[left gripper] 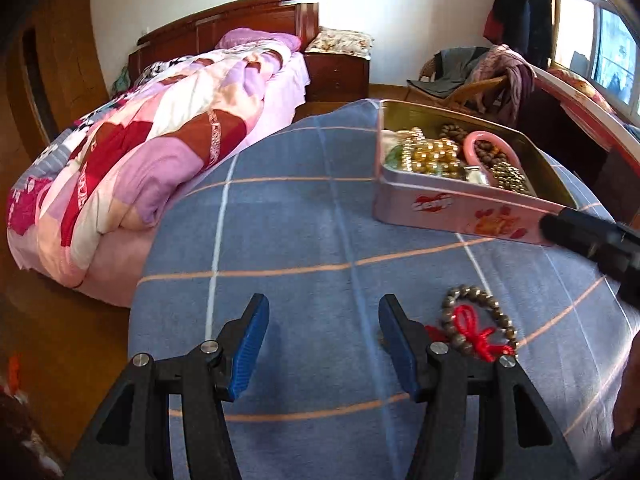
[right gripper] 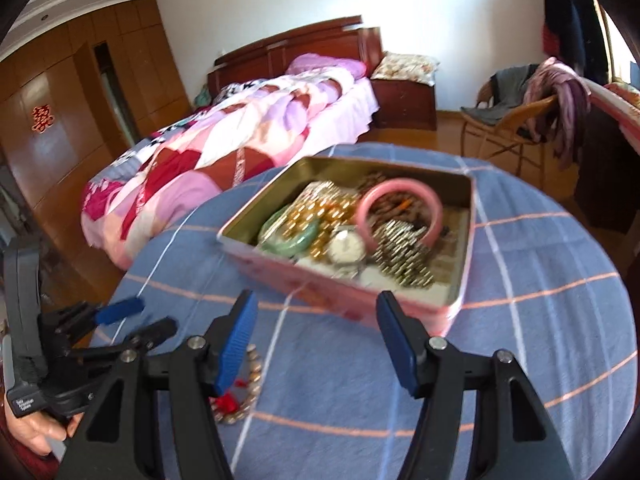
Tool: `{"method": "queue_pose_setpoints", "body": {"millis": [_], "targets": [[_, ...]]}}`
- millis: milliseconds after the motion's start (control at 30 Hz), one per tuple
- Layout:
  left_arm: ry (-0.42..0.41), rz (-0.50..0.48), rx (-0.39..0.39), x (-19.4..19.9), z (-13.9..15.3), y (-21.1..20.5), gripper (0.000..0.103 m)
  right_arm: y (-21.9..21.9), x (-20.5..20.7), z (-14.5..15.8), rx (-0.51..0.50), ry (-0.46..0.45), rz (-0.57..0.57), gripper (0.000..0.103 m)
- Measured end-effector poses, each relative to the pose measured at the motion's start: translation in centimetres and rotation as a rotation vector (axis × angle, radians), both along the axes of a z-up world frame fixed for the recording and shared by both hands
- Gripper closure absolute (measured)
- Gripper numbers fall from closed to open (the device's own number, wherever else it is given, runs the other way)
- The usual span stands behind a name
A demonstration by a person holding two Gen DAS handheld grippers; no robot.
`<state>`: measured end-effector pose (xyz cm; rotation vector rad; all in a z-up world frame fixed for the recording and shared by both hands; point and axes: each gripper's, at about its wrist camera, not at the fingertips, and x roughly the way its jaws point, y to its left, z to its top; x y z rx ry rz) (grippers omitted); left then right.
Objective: Organize jewelry
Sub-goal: 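Move both tools back to the brown bead bracelet and red tassel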
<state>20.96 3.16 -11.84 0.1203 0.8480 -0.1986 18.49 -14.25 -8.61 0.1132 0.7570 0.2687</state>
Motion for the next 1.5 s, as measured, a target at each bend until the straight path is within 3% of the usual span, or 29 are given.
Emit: {"method": "queue_pose_setpoints", "body": {"millis": [200, 333, 533, 833, 933, 1033, 1133, 1200, 1500], "targets": [[0.047, -0.049, 0.014, -0.5, -0.9, -1.0, 0.045, 2.8, 0.2, -2.3, -0.152, 0.094, 0.071, 0.037], [0.077, -0.058, -0.021, -0.2, -1.2, -0.9, 0.045, 4.3, 0.3, -3.1, -0.224, 0.119, 0.112, 0.039], [0.079, -0.054, -0.021, -0.3, -1.4, -0.8, 0.043, 3.7, -0.4, -3.0, -0.351, 0.124, 0.025, 0.036], [0.058, -0.051, 0.020, -0.5, -1.2, -1.3, 0.043, -4.1, -2.8, -3.1, -0.279, 0.191, -0.139, 0.027], [0.041, -0.054, 0.038, -0.9, -1.0, -1.5, 0.044, -5.9, -3.7, -2.9, -0.204, 0.188, -0.156, 0.027], [-0.027, -0.073, -0.031, -2.4, 0.7, -1.0, 0.044, -6.0, -4.4, -2.4, -0.127, 0.166, -0.132, 0.027], [-0.019, -0.148, -0.145, -3.7, 1.9, -1.0, 0.043, -5.9, -4.9, -2.0, -0.094, 0.131, -0.125, 0.027], [-0.004, -0.174, -0.165, -4.0, 1.9, -1.6, 0.043, -5.8, -4.9, -1.9, -0.073, 0.132, -0.122, 0.027], [0.083, -0.146, -0.040, -3.1, -1.1, -5.3, 0.047, -6.1, -4.9, -1.9, -0.041, 0.131, -0.148, 0.026]]}}
